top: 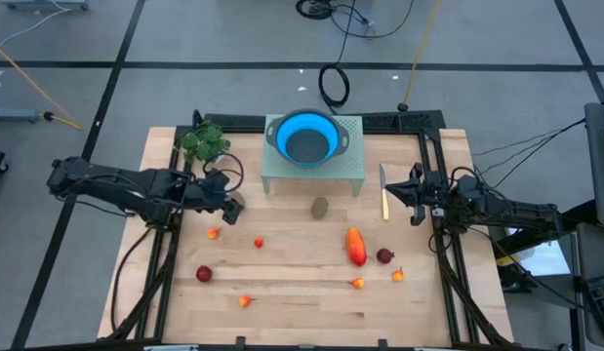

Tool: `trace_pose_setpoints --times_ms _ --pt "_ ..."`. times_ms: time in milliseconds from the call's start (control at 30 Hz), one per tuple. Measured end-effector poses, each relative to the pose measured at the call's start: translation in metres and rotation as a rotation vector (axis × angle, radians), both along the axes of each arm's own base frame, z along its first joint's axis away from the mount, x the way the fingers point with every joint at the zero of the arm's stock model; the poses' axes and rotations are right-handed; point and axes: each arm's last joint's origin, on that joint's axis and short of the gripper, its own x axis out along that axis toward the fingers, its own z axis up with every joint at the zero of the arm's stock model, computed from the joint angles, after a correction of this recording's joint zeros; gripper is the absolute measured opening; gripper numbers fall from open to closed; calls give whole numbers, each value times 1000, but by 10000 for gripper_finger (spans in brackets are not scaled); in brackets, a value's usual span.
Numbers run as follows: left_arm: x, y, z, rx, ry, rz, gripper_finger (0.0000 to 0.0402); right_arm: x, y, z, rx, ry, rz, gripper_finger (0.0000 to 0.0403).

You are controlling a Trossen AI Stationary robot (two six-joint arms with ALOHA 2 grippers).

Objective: Pick & Place Fruit
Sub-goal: Put the kiwi into the colander on the shelf

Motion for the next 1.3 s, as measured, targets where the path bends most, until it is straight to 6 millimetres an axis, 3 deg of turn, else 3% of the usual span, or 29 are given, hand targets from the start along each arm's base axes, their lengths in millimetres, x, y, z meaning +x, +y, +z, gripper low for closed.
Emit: trace_pose_setpoints --times_ms 100,167,333,567,1033,1300 --pt "1 0 -1 33 11 -39 386 0 0 0 0 1 0 0" --pt "3 0 0 44 -2 -66 395 0 0 0 0 2 0 0" --pt "6 -1 2 32 -39 -60 367 0 0 0 0 2 0 0" --pt "9 3 -4 -119 -52 188 342 0 0 2 -2 -16 3 0" --pt "30 25 -42 -287 155 563 339 0 0 2 -6 -21 3 0" --pt "35 39 -55 -307 234 633 342 0 0 2 -9 -19 3 0"
